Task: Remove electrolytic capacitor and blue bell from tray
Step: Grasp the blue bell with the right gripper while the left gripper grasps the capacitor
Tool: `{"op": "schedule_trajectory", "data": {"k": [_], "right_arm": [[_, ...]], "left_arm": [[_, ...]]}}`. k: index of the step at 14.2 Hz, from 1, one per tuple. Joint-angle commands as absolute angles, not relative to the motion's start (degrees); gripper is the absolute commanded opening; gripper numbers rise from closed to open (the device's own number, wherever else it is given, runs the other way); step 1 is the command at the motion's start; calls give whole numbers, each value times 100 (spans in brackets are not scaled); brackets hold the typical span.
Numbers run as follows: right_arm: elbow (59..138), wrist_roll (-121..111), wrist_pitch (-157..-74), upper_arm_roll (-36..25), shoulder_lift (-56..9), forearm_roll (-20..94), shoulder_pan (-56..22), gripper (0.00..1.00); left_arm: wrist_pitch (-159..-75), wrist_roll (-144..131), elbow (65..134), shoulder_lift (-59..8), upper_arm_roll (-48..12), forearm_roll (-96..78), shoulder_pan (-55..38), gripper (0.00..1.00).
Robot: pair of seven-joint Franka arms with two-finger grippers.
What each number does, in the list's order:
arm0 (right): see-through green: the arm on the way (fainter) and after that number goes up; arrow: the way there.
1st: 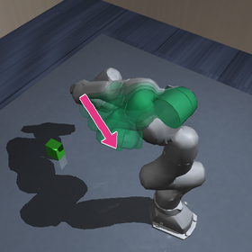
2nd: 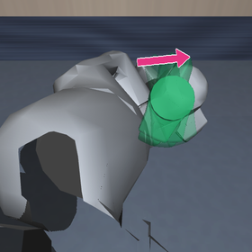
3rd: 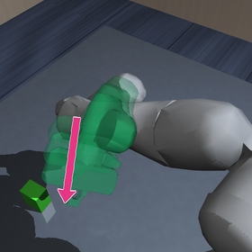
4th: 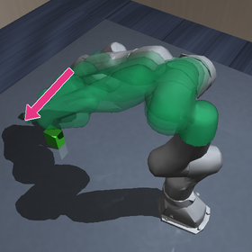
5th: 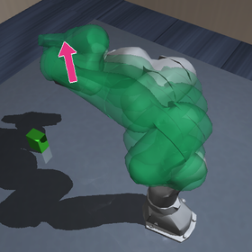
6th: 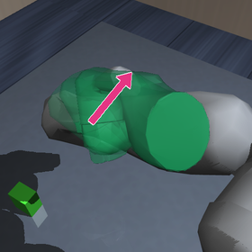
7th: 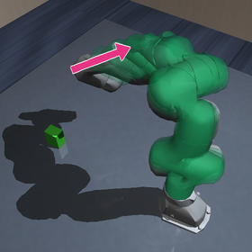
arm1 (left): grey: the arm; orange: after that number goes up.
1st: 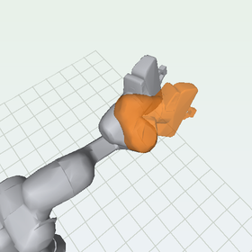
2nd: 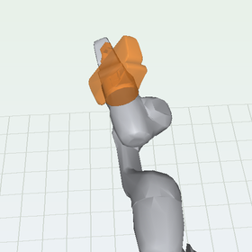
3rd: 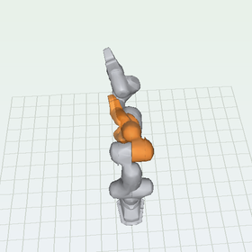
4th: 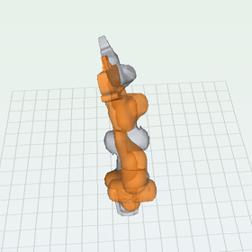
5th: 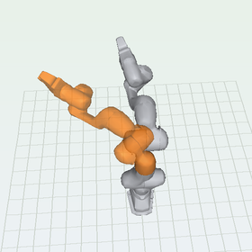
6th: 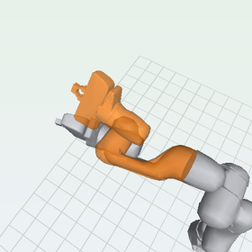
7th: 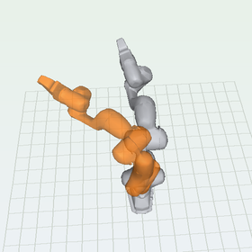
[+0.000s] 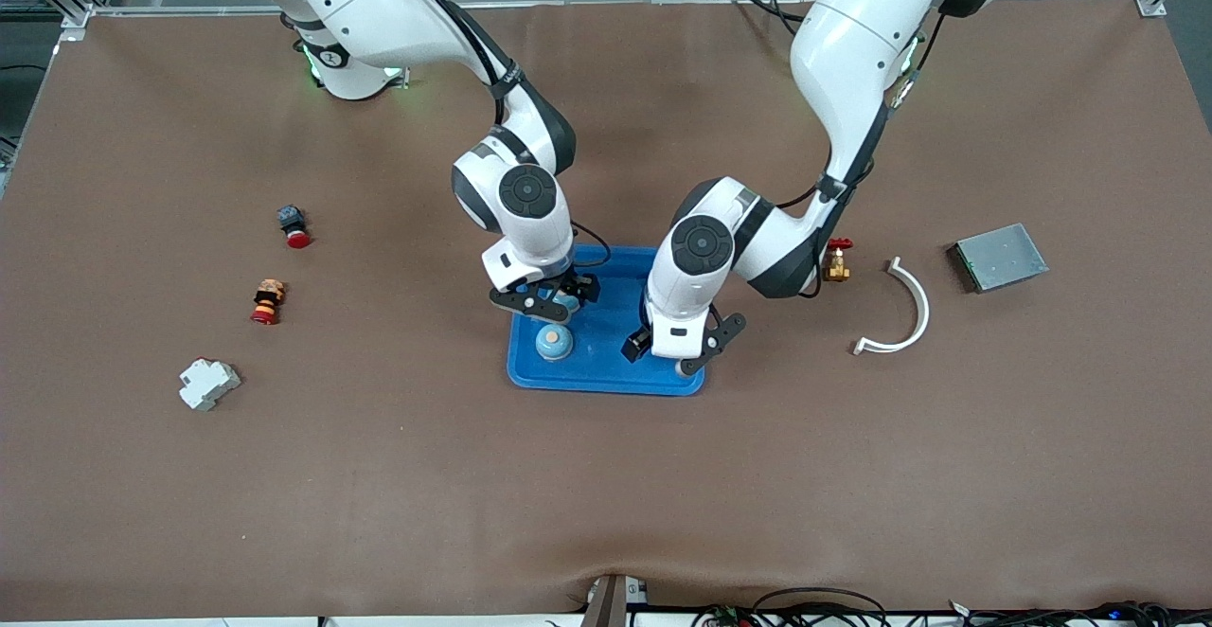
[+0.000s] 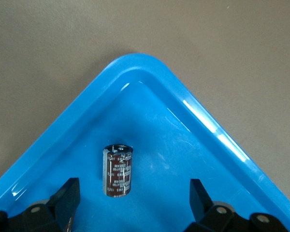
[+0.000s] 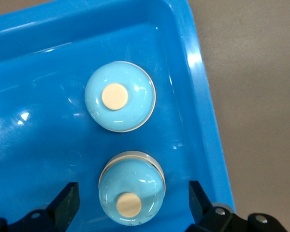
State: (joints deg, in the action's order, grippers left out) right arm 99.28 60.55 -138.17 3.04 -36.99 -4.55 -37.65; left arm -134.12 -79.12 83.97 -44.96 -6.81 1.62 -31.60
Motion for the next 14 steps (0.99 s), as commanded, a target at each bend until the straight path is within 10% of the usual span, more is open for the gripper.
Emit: {"op": "schedule_trajectory", "data": {"k": [1, 9, 12, 13, 14], "right_arm": [[9773, 6258, -13808, 237, -3823, -589, -3850, 100], [9773, 6363, -14001, 229, -3973, -598, -3973, 100], [9765, 6363, -14010, 237, -3981, -589, -3955, 61], [9765, 6363, -14010, 237, -3981, -589, -3955, 16], [9765, 6372, -14010, 237, -3981, -589, -3955, 0]], "left_arm": [[-13474, -8042, 8253, -4658, -615, 299, -3243, 100], [-13474, -8077, 8323, -4719, -615, 351, -3287, 100], [-13465, -8068, 8341, -4729, -615, 352, -3270, 100], [-13456, -8077, 8341, -4737, -615, 352, -3261, 100], [-13456, -8077, 8341, -4763, -615, 352, -3252, 100]]}}
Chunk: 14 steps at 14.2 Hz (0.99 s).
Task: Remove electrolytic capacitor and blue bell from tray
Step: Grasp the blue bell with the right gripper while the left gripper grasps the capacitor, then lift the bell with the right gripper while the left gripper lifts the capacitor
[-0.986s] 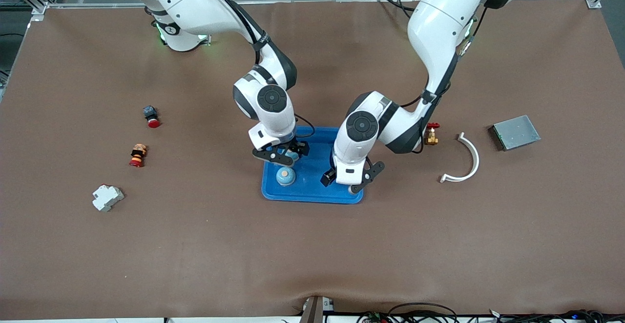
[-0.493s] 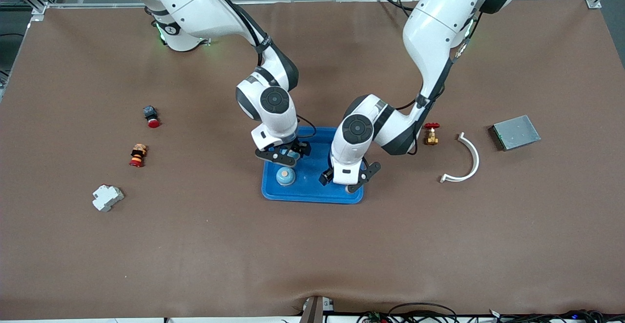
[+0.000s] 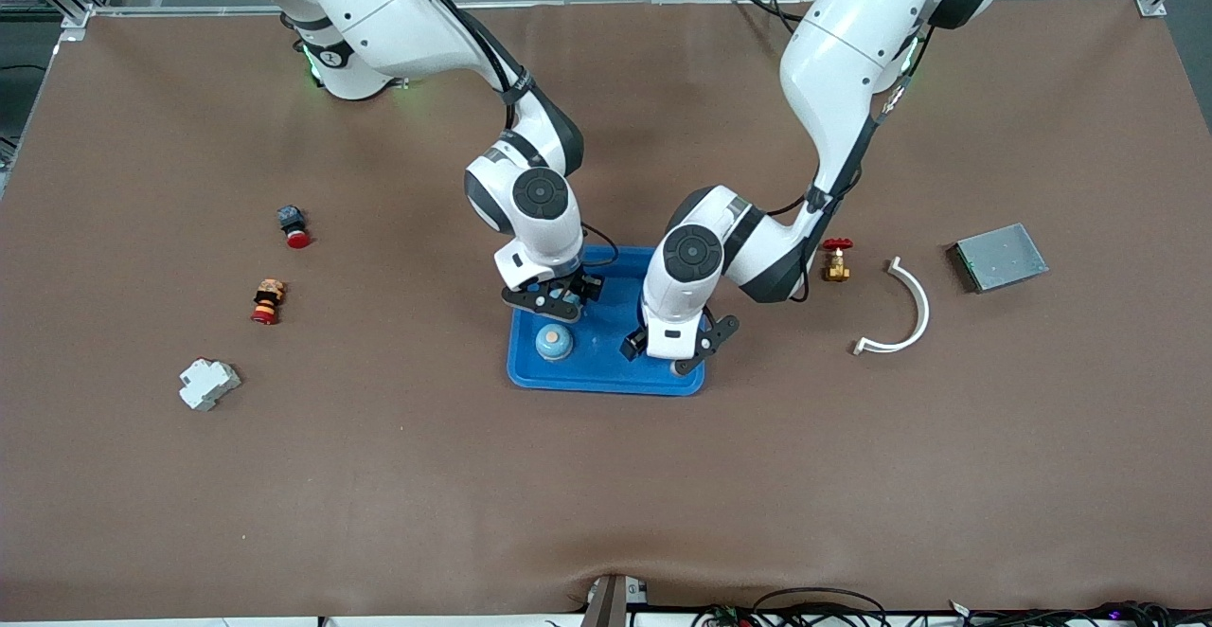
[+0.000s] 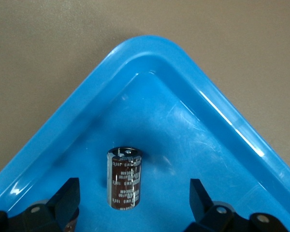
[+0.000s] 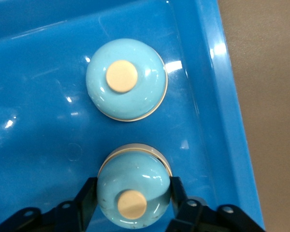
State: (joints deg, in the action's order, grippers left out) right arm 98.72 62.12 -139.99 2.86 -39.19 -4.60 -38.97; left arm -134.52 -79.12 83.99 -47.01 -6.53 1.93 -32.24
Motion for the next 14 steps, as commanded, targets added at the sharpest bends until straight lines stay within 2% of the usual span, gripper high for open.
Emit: {"op": "schedule_trajectory", "data": {"k": [1, 4, 9, 11, 12, 13, 14], "right_arm": [[9765, 6372, -14001, 237, -3973, -580, -3955, 0], [9633, 6258, -13817, 237, -3885, -545, -3876, 0], [9483, 5364, -12737, 264, -3324, -510, -3570, 0], [9536, 4836, -12359, 281, -3095, -492, -3358, 0], [9614, 4608, -12253, 281, -2972, -492, -3253, 0], [9772, 4440, -12252, 281, -2814, -492, -3156, 0], [9930, 4230, -12252, 281, -2656, -492, -3060, 0]], "left_arm": [[-13447, -8077, 8341, -4781, -615, 352, -3252, 100], [-13447, -8077, 8420, -4808, -554, 352, -3287, 100], [-13447, -8103, 8420, -4808, -536, 352, -3287, 100], [-13439, -8086, 8402, -4799, -545, 352, -3252, 53], [-13438, -8086, 8402, -4799, -545, 352, -3252, 41], [-13438, -8103, 8394, -4799, -545, 343, -3252, 39], [-13438, -8104, 8394, -4799, -545, 343, -3252, 30]]}}
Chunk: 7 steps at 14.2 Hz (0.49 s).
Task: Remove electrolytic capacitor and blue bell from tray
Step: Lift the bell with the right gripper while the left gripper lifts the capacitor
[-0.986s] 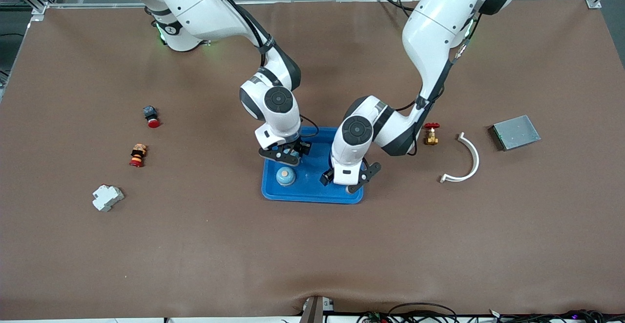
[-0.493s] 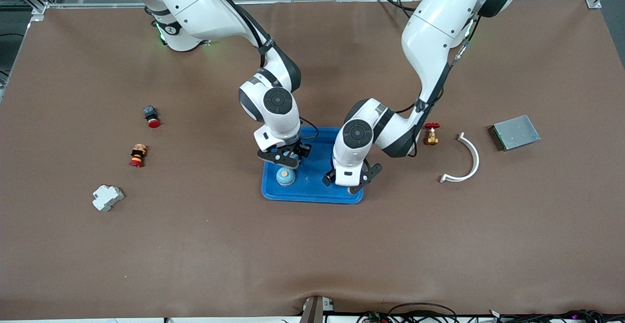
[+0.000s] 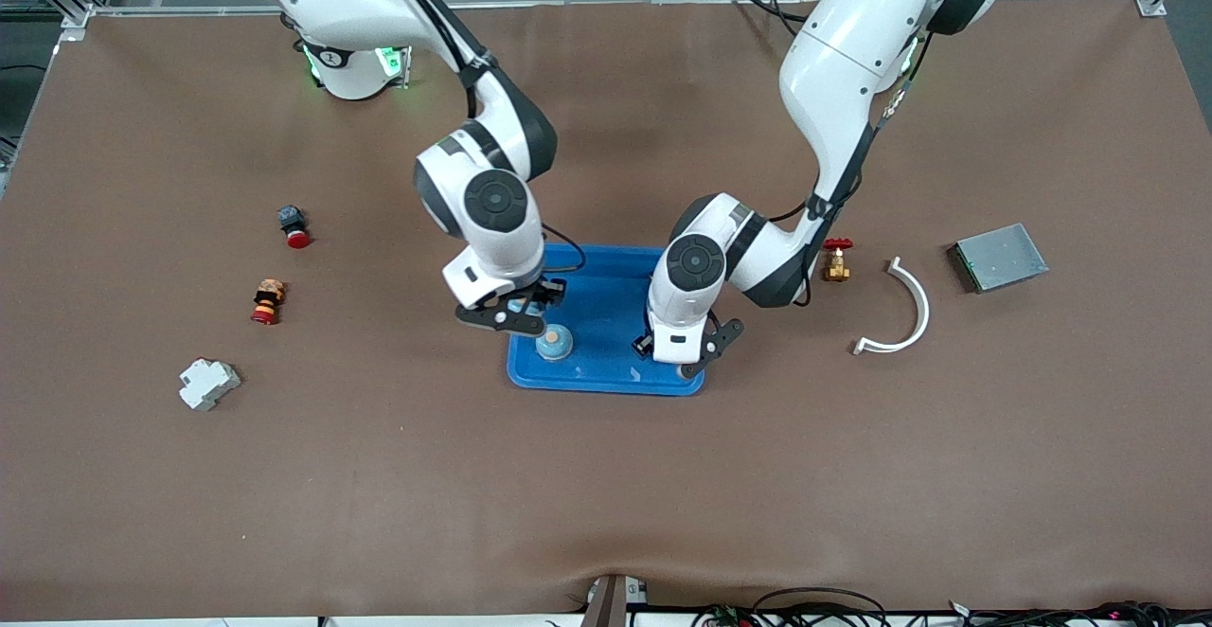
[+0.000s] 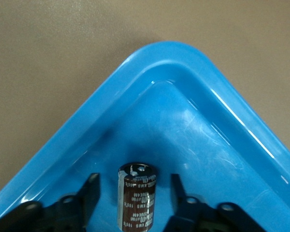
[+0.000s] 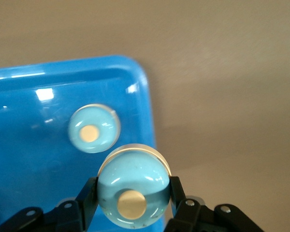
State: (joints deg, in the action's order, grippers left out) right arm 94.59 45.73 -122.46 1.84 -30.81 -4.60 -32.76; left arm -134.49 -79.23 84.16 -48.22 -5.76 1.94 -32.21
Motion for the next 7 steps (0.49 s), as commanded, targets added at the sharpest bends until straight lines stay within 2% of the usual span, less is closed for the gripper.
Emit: {"op": "schedule_trajectory", "data": {"k": [1, 2, 3, 7], "right_arm": [[10106, 3984, -12252, 281, -2480, -492, -2919, 0], [10290, 3747, -12261, 281, -2322, -483, -2805, 0], [10466, 3509, -12278, 281, -2181, -440, -2699, 0], [11020, 2691, -12287, 281, -1636, -299, -2295, 0]], "left_arm": [[-13438, -8112, 8394, -4790, -545, 343, -3252, 17], [-13438, -8104, 8394, -4781, -545, 343, -3252, 5], [-13438, -8104, 8394, -4781, -545, 343, -3252, 0], [-13386, -8077, 8394, -4755, -536, 352, -3243, 0]]}}
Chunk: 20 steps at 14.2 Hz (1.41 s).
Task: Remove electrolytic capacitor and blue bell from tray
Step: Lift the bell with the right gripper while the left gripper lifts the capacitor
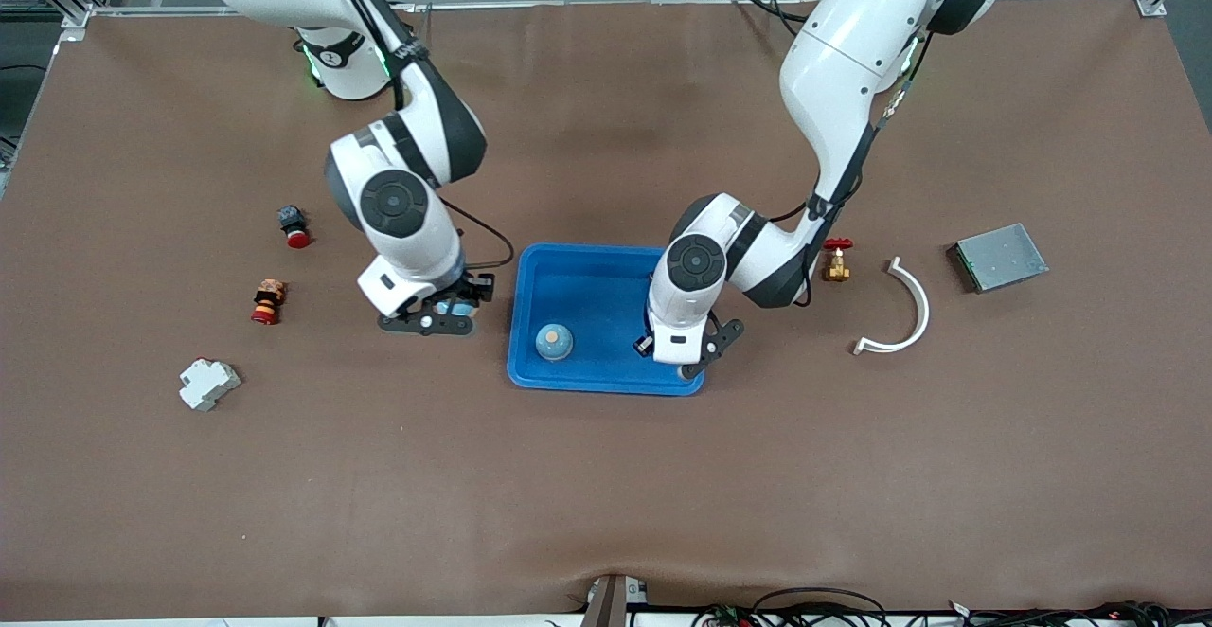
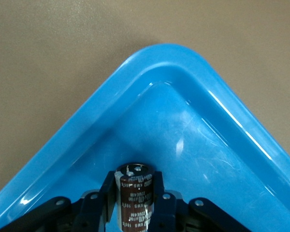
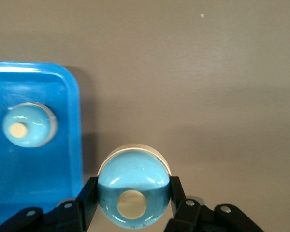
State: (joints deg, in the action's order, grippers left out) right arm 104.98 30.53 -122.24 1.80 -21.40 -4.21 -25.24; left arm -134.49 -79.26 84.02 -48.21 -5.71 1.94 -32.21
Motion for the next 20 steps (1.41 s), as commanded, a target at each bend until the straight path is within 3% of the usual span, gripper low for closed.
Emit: {"op": "schedule_trajectory", "data": {"k": [1, 5, 10, 17, 20], "right_arm": [[11169, 2524, -12313, 281, -1522, -290, -2198, 0], [11775, 1812, -12488, 281, -1074, -220, -1776, 0], [12839, 933, -13383, 281, -642, -220, -1275, 0], [13886, 202, -14844, 281, -677, -211, -651, 0], [14018, 202, -15107, 281, -729, -115, -642, 0]], "left_arm": [[-13377, -8068, 8394, -4729, -536, 352, -3234, 0], [-12597, -7990, 8332, -4379, -519, 386, -3217, 0], [-11814, -7376, 8341, -3693, -545, 571, -2945, 0], [-10487, -5198, 8437, -3094, -571, 554, -2067, 0], [-10459, -4074, 8989, -2656, -580, 571, -1531, 0]]}}
